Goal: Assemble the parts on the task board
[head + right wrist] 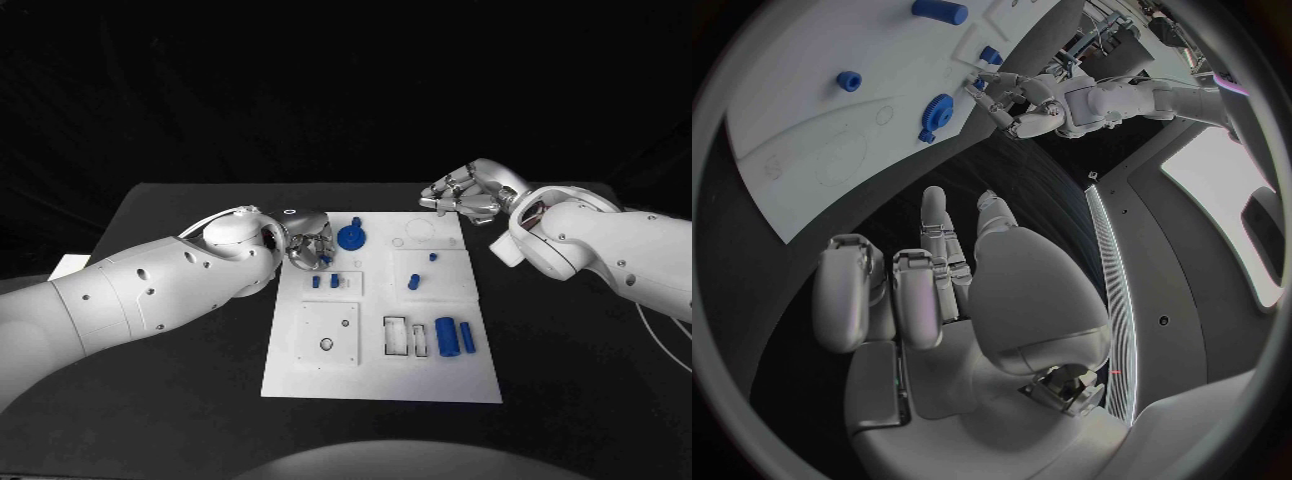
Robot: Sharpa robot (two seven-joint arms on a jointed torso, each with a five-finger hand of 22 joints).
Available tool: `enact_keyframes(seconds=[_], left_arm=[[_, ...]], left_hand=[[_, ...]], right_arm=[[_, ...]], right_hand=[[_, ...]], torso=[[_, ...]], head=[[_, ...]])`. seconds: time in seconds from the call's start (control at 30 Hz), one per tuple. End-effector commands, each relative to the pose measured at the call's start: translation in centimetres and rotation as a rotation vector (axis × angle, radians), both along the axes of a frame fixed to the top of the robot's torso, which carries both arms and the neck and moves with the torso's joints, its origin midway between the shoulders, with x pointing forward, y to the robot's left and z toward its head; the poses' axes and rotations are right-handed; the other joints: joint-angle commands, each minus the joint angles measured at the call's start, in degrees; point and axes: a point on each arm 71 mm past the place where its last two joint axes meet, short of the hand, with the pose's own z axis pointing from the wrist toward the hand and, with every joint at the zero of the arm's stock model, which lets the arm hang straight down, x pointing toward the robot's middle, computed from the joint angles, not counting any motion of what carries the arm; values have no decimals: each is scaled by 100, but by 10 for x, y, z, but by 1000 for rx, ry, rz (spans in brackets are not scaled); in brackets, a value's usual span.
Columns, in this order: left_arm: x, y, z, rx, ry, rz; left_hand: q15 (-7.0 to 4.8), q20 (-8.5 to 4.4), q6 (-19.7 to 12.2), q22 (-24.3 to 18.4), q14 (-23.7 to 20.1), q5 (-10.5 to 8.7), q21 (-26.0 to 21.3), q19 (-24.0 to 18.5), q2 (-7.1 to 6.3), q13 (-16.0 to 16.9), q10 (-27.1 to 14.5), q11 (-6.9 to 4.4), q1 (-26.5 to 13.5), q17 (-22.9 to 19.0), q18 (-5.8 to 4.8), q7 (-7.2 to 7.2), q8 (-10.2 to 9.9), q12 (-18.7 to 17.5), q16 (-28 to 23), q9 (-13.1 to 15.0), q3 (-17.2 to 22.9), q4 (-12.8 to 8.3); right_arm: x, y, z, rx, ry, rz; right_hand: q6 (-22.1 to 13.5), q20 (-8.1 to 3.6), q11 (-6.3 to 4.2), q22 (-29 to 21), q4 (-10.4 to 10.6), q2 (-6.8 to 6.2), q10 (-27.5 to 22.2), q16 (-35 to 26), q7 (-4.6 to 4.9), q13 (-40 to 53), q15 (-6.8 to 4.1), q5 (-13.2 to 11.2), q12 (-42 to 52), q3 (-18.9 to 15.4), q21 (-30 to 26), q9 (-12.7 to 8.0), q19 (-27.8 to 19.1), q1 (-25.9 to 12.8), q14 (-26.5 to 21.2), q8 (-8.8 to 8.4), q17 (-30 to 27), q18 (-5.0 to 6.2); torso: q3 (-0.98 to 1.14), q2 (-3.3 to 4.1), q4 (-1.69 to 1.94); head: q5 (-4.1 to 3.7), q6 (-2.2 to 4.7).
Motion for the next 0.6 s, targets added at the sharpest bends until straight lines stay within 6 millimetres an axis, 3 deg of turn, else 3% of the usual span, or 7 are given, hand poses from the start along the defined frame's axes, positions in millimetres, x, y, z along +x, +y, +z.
enact_keyframes(seconds=[0.03, 0.6], left_arm=[[-2, -4, 1, -16, 0, -20], [-3, -4, 1, -16, 4, -28]], left_hand=[[-25, -6, -28, 10, 37, 2, 33, 136, -61, 6, 6, 30, -1, -6, -75, 4, -3, -6, 2, -8, -38, -11], [-24, -1, 5, 26, 37, 40, 43, 135, -90, 31, -13, 26, -50, -1, -76, -12, 27, -22, 4, 6, -69, 19]], right_arm=[[0, 2, 0, 1, -2, 14], [0, 2, 0, 2, -1, 14]], right_hand=[[31, 2, 0, -7, -9, 54, 50, -19, 10, -6, -20, -13, -33, -31, -27, -9, -34, 18, 417, -22, 671, 48], [31, 2, 0, -7, -9, 54, 50, -19, 10, -6, -20, -13, -33, -31, -27, -9, -34, 18, 417, -22, 671, 48]], torso=[[2, 3, 2], [0, -2, 3]], head=[[-1, 2], [0, -10]])
